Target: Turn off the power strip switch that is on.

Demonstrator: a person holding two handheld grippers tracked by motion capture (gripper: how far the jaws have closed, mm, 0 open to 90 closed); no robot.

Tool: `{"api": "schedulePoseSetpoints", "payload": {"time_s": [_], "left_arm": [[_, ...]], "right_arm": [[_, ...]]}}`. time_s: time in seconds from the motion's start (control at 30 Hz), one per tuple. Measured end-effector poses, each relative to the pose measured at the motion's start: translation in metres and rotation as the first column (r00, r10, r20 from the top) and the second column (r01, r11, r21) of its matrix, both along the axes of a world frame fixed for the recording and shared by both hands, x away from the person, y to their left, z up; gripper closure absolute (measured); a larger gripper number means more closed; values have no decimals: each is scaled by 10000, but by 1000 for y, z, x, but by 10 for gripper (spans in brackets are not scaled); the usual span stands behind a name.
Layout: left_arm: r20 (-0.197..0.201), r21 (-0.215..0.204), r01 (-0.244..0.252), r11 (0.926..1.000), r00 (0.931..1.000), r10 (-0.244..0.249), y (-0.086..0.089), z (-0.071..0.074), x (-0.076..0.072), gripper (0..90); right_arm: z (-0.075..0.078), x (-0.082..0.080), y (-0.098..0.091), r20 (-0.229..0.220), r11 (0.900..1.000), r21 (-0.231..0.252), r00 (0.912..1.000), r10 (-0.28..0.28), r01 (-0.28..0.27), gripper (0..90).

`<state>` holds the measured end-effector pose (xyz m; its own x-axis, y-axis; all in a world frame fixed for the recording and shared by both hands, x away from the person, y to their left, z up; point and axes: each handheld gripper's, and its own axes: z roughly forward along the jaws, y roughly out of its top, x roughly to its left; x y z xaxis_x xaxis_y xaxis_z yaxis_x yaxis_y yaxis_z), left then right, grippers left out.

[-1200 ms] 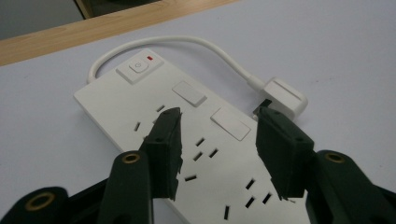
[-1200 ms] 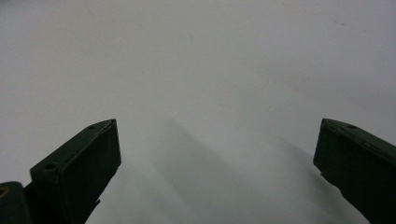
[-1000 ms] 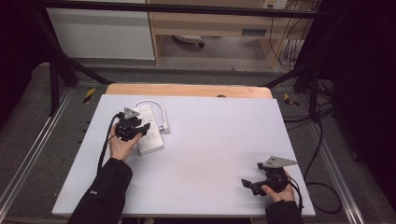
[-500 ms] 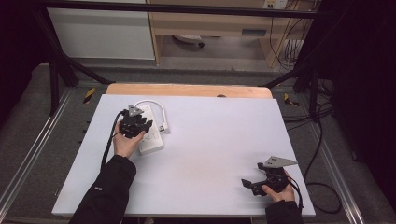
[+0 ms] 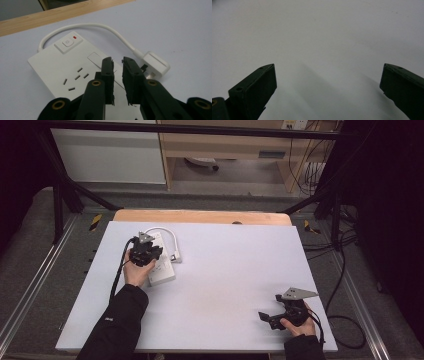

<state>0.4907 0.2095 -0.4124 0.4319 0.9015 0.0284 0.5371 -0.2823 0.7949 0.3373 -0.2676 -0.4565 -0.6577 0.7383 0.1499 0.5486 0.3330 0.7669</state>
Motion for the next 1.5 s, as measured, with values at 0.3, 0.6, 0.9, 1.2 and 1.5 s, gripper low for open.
{"api": "schedulePoseSetpoints", "payload": {"time_s": [0.3,0.6,0.9,1.2,1.5], "left_arm": [[-61,7,-23,10000,10000,23,-1,-3,7,851],[-24,38,7,10000,10000,-7,-4,-3,13,891],[36,274,-151,9995,9999,150,-3,-7,19,895],[81,331,-259,9991,9996,256,-2,-12,24,895],[41,393,-318,9987,9995,317,-2,-16,27,896]], "right_arm": [[0,0,0,6,10000,12,10000,2,-2,13],[0,0,0,36,10000,17,10000,21,-21,13],[0,0,0,40,10000,62,10000,14,-15,13],[0,0,0,29,10000,34,10000,12,-12,13],[0,0,0,42,10000,53,10000,21,-21,13]]}}
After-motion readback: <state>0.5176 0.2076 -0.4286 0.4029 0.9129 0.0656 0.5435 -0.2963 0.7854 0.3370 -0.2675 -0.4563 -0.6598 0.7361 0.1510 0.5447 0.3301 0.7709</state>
